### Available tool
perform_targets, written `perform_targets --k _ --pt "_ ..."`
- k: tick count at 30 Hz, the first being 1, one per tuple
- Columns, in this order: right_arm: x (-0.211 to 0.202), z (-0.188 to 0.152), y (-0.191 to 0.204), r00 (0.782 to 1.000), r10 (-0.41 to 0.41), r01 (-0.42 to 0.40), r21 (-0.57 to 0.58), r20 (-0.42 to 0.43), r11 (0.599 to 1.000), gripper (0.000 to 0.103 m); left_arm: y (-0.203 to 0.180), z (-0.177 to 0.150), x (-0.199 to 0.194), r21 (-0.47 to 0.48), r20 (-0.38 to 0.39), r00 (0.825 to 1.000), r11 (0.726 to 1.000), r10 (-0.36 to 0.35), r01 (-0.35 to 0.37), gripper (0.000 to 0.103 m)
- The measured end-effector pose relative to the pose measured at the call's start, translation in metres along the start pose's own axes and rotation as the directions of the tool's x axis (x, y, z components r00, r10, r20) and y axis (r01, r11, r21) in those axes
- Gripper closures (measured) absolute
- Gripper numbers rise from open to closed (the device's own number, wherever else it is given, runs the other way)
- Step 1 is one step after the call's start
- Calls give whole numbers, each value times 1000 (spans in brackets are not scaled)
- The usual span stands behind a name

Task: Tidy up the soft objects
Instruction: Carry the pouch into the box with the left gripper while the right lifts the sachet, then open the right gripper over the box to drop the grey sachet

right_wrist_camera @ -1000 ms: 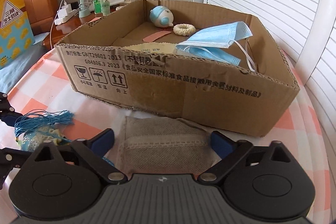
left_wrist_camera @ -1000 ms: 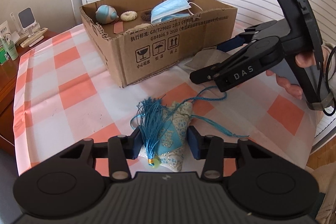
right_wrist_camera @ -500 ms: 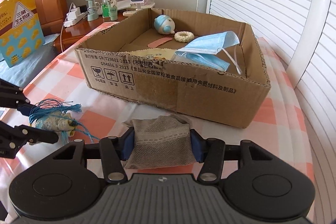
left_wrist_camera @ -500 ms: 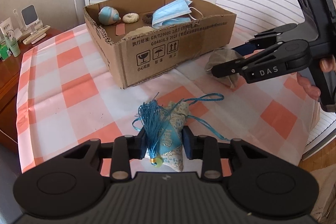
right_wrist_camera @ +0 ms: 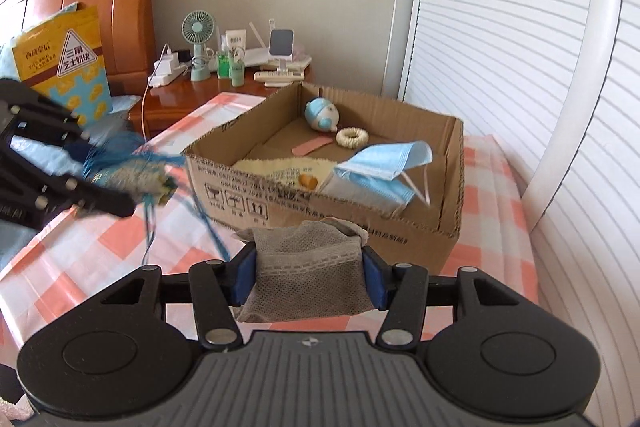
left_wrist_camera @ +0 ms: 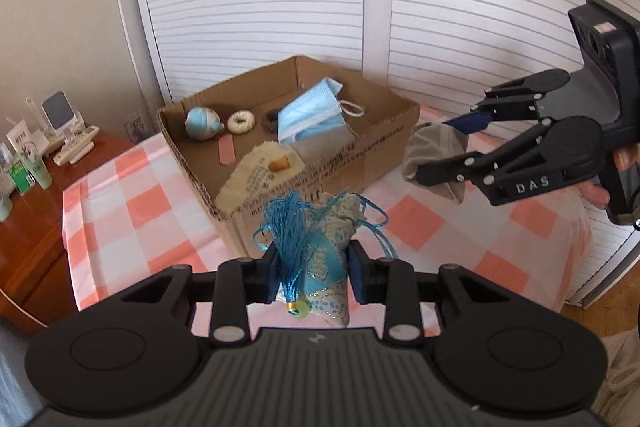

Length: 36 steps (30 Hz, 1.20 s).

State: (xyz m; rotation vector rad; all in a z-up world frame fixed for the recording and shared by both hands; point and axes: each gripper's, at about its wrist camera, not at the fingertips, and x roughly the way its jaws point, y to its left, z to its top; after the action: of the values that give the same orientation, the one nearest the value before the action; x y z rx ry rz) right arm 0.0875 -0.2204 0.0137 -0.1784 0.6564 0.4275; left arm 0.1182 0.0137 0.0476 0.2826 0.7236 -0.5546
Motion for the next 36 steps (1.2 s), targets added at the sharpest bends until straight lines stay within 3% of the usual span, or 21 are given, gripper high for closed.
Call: perform_targets --k 5,10,12,14,15,16,18,22,30,36 --pt "-8 8 -6 1000 -13 13 5 26 1000 44 18 45 20 10 32 999 999 33 -33 71" --pt "-11 16 -11 999 -33 33 10 40 999 44 41 85 64 -10 36 997 997 70 -70 70" --pt "-11 18 -13 998 -39 39 10 43 999 44 46 93 83 -28 38 994 995 99 -98 59" --pt "-11 20 -14 998 -43 43 9 44 999 44 49 94 100 -39 32 989 989 141 -140 35" --pt "-10 21 -15 998 -47 47 8 44 999 44 51 92 106 -52 33 987 986 159 -158 19" --pt "-9 22 -15 998 -50 50 7 44 999 44 52 88 109 -60 39 985 985 167 -164 14" --pt "-8 25 -17 998 -53 52 5 47 999 44 49 81 111 -68 46 983 983 177 -173 14" --pt "0 32 -22 997 -53 53 1 50 999 44 41 67 96 -76 65 974 974 218 -213 1" --pt "36 67 -40 998 -39 39 0 46 999 44 23 34 47 -176 107 967 961 232 -211 1" --pt "76 107 -57 996 -85 85 -15 32 996 44 1 7 27 -189 109 932 928 344 -321 1"
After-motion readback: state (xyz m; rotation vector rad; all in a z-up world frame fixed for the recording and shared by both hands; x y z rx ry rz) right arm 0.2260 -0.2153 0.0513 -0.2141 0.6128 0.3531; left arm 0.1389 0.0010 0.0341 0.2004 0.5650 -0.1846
